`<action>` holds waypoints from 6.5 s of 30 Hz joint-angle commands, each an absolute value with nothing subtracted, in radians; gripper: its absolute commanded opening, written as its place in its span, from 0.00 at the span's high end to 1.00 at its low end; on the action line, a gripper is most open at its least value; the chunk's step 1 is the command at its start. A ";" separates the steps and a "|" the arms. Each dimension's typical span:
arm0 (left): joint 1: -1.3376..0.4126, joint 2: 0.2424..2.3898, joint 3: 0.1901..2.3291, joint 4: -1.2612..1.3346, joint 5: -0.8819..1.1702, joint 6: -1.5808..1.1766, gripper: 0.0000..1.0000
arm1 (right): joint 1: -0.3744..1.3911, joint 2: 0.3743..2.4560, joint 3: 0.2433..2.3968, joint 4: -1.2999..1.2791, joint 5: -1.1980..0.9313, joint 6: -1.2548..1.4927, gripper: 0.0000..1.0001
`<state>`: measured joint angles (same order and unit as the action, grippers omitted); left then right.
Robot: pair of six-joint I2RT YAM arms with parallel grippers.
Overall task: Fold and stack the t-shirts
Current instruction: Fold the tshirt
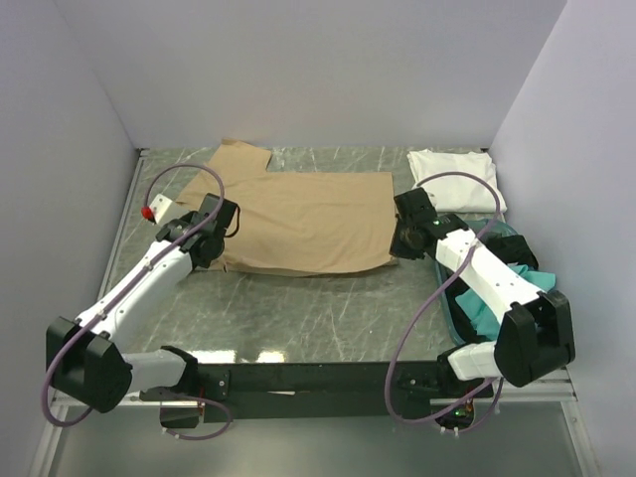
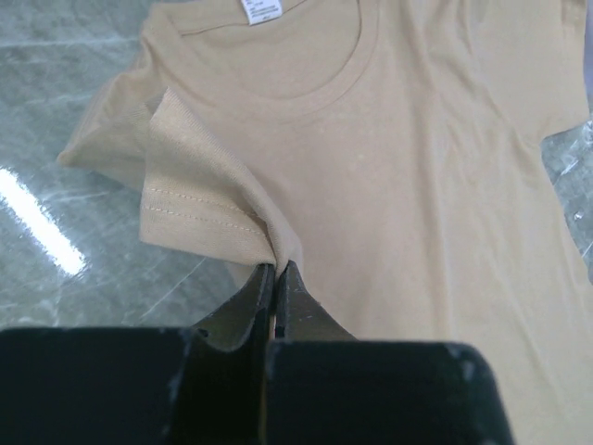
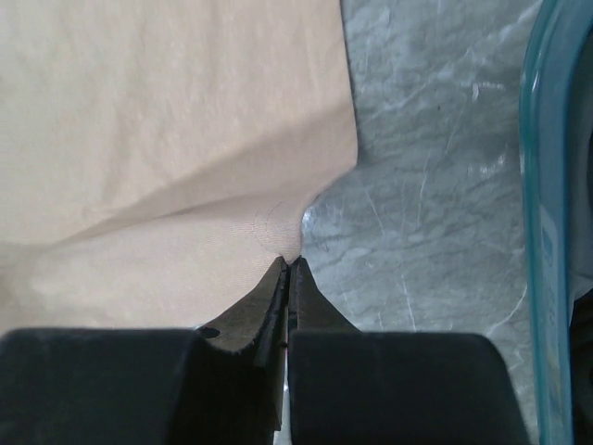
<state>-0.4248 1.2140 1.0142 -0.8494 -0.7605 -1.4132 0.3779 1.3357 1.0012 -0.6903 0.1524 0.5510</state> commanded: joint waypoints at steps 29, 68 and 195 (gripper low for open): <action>-0.227 1.859 1.529 -0.696 -0.620 -1.080 0.76 | 0.227 1.785 1.371 -0.624 0.133 0.486 0.98; -0.025 1.697 0.977 -0.341 -0.226 -0.913 0.01 | 0.376 1.819 1.125 -0.414 0.035 0.452 0.19; -0.183 1.589 1.094 -0.442 -0.321 -0.810 0.01 | 0.394 1.196 0.768 -0.405 0.054 0.520 0.16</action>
<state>-0.1783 1.6646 1.1370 -0.4389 -0.2974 -0.7898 0.3946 1.1481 0.7109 -0.4831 0.0795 0.5331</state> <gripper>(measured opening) 0.995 0.836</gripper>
